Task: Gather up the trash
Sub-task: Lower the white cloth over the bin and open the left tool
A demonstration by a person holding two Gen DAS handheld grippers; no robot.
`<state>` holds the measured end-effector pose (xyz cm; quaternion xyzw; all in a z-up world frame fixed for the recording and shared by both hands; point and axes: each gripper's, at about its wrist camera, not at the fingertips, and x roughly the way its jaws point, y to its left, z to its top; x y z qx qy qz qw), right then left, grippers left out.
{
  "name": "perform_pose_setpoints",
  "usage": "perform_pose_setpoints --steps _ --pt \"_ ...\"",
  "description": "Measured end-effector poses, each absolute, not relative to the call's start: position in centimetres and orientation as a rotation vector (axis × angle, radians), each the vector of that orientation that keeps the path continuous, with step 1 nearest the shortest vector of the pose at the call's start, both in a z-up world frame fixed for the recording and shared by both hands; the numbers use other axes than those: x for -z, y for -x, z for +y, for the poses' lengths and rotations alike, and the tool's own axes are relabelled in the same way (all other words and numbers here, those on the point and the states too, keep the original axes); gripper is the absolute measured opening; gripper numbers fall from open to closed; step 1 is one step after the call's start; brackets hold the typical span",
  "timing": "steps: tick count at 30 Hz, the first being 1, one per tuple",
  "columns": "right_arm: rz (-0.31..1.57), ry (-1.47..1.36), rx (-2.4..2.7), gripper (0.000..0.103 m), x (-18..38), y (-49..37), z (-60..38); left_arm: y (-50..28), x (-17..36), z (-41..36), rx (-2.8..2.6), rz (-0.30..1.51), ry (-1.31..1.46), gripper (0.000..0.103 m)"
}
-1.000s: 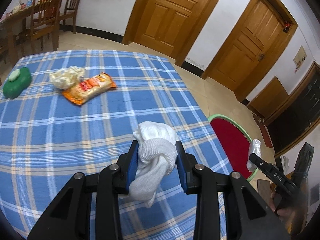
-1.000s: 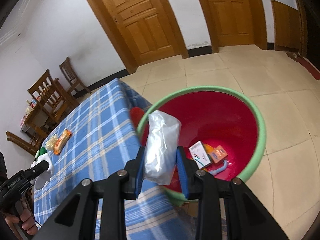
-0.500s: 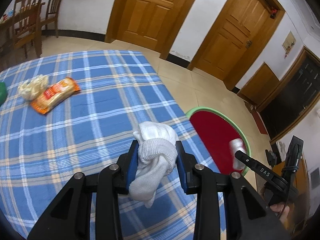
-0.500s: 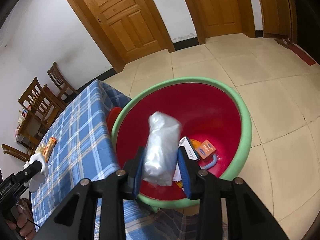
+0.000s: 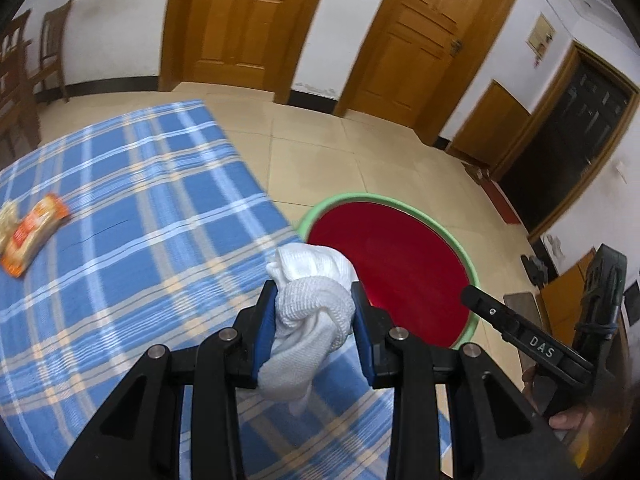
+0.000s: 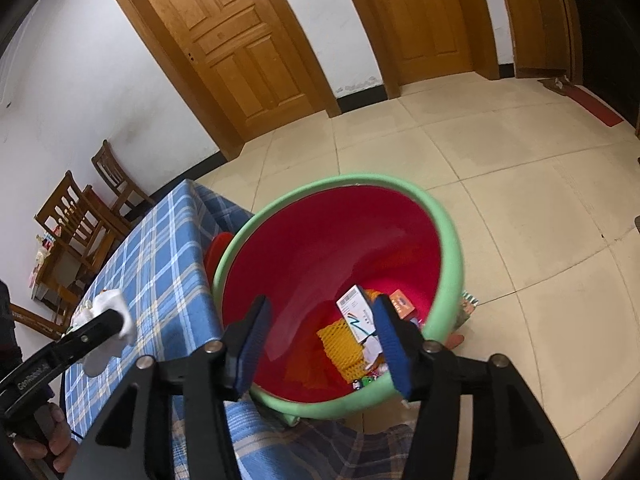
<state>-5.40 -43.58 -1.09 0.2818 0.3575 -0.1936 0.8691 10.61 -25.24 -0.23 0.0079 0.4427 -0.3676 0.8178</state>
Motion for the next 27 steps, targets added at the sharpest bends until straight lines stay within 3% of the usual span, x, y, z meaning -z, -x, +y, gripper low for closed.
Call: perform_pose_setpoints --steps 10,14,16,27 --pt "0.726 -0.617 0.457 0.064 0.7 7.4 -45.2 -9.5 0.6 -30.9 0.879 0.946 -0.065 0.035" --pt "0.717 -0.623 0.472 0.065 0.6 7.8 -45.6 -9.3 0.5 -31.8 0.880 0.930 -0.080 0.052" --pt "0.715 -0.626 0.476 0.065 0.6 8.0 -45.7 -9.3 0.3 -31.9 0.875 0.922 -0.081 0.055" --pt "0.715 -0.617 0.437 0.066 0.1 7.8 -45.1 -10.8 -0.1 -29.0 0.803 0.922 -0.022 0.055"
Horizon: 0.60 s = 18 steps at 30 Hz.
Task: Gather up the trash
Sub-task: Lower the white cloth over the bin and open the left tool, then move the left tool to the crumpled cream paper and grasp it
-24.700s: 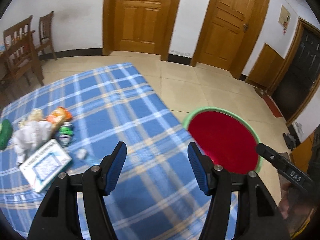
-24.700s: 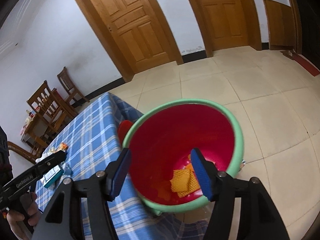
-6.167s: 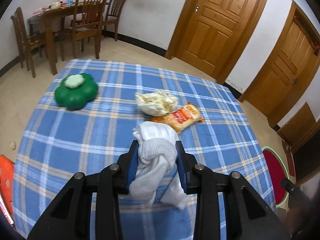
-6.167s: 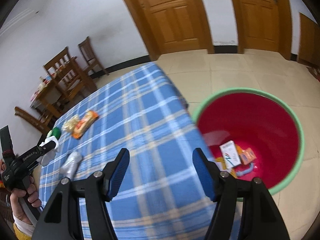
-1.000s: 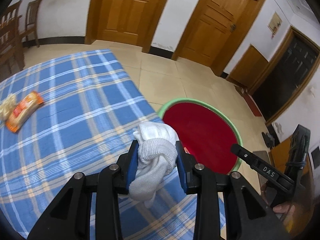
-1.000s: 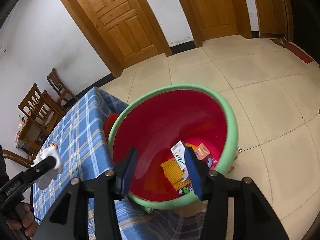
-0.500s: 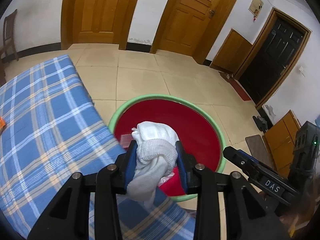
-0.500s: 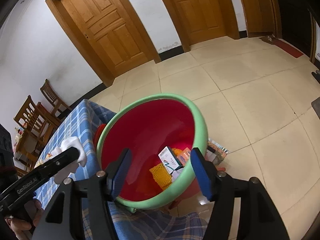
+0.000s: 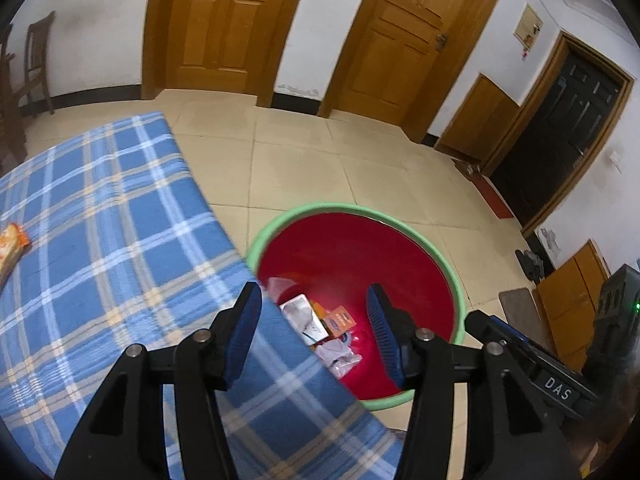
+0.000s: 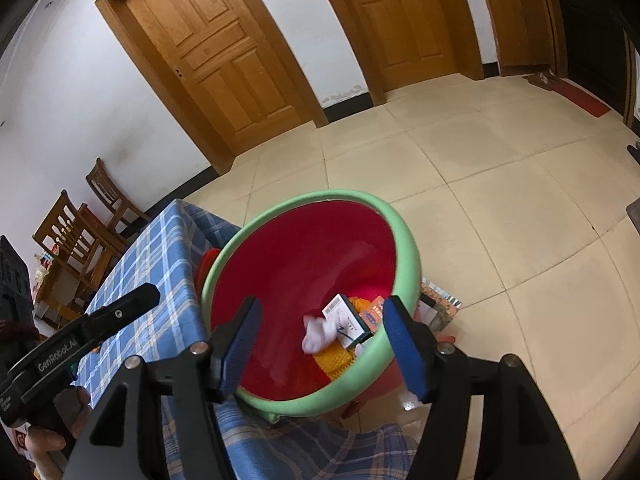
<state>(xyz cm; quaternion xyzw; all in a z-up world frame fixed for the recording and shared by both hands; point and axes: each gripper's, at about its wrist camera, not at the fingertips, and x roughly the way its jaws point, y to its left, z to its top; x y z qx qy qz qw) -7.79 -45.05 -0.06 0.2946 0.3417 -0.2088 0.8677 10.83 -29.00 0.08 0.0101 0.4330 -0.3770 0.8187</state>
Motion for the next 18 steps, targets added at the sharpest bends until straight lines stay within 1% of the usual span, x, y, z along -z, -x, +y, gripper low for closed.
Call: perform_pose_setpoints --steps 13,18 --pt "0.739 -0.587 0.384 0.069 -0.4 5.5 -42.8 -13.4 -1.2 -22.0 0.659 0.888 0.056 0.055" --pt "0.750 -0.559 0.351 0.074 -0.7 4.0 -41.3 -14.8 -1.5 -18.6 0.582 0.879 0.079 0.055"
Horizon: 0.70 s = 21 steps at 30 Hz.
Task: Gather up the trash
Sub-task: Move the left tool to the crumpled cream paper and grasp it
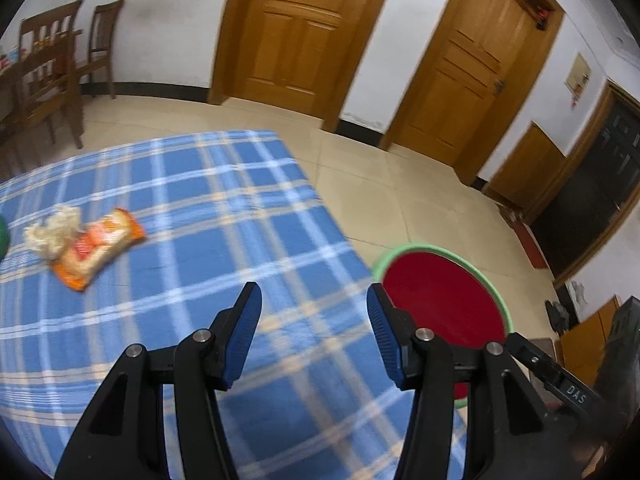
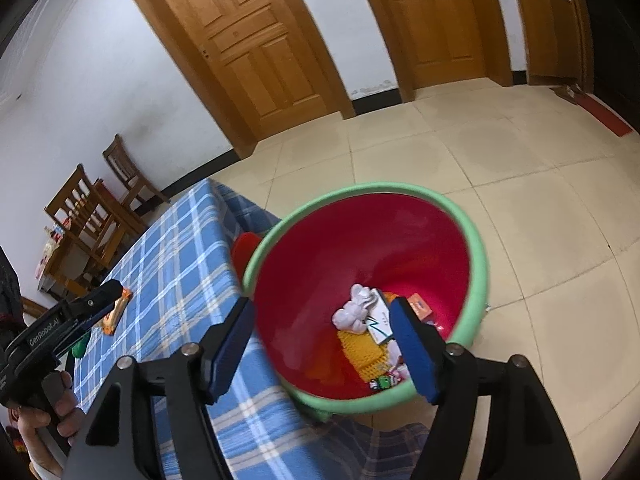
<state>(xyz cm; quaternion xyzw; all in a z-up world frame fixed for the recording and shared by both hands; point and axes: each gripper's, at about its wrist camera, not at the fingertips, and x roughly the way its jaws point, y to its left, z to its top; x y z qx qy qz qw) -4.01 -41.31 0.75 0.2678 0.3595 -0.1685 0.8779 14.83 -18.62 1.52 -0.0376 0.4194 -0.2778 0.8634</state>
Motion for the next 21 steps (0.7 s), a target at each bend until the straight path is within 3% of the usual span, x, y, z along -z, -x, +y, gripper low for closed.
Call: perform_pose_setpoints --steps 21 --pt "0.811 -0.475 0.263 0.076 -1.2 -3.1 -35.4 -23.7 0.6 -4.9 0.277 0.884 0.135 0.057"
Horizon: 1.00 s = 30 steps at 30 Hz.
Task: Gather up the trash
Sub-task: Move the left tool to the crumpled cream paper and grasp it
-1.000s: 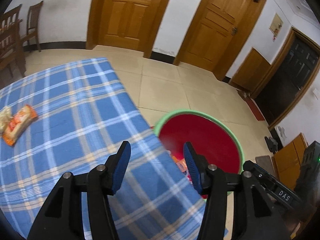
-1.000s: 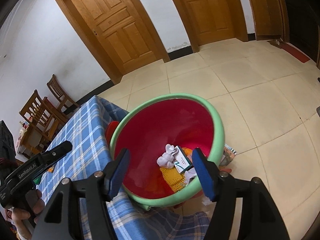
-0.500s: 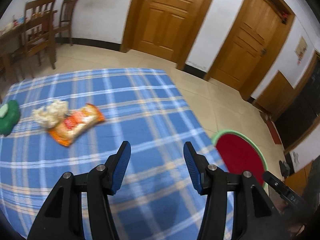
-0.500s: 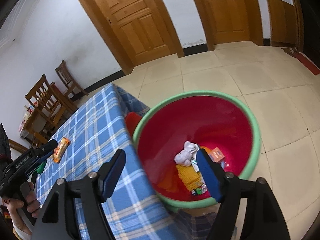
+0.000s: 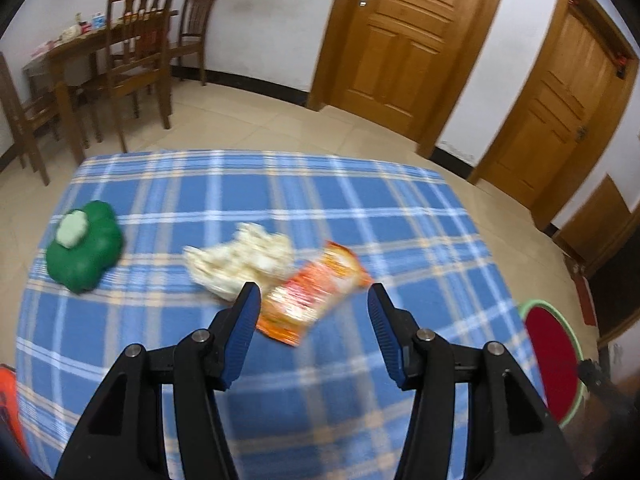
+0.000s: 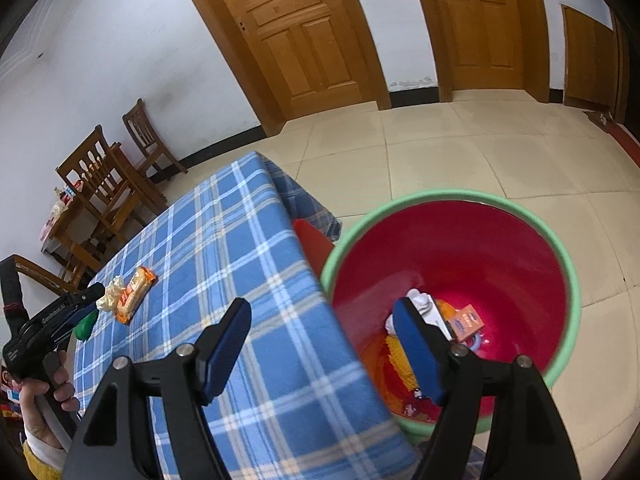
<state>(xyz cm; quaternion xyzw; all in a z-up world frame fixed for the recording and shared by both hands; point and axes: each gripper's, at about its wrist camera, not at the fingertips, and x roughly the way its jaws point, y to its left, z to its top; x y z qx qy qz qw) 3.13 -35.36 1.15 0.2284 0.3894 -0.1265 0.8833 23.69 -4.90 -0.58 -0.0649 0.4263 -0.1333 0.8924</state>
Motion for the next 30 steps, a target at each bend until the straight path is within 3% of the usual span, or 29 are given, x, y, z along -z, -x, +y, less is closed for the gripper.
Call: perform_pose_setpoints --steps 24,30 --pt "0.898 -0.422 0.221 0.076 0.5 -7.8 -32.0 -30.1 5.9 -1.1 0.169 0.928 0.164 0.063" --pt "0.902 -0.409 0.187 0.076 0.4 -8.8 -30.5 -30.7 6.3 -0.8 0.142 0.915 0.145 0.043"
